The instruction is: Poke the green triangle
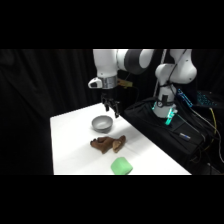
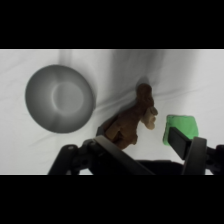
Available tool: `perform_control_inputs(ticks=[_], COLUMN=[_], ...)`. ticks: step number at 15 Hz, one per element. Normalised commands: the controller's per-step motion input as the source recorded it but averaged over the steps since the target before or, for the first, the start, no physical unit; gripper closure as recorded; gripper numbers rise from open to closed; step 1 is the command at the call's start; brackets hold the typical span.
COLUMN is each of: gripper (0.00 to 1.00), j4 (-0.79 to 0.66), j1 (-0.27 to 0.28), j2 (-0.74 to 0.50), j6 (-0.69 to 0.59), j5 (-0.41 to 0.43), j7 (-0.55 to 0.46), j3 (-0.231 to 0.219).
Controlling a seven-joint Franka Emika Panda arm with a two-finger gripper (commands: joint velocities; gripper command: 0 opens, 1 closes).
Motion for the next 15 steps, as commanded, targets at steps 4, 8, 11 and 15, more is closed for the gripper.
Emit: perform_control_inputs(ticks=[4, 8, 11, 15], gripper=[0.00, 0.00, 0.00, 0.28], j4=[0.03, 0.18, 0.34, 0.38], j1=[0.024, 0.129, 0.139, 0.119], j2=[0.01, 0.11, 0.26, 0.31], j6=[0.02, 0.03, 0.00, 0.00], j5=[-0.032, -0.019, -0.006, -0.002], j7=[0.13, 0.41, 0.31, 0.21], j3=[0.050, 0.127, 0.112, 0.069])
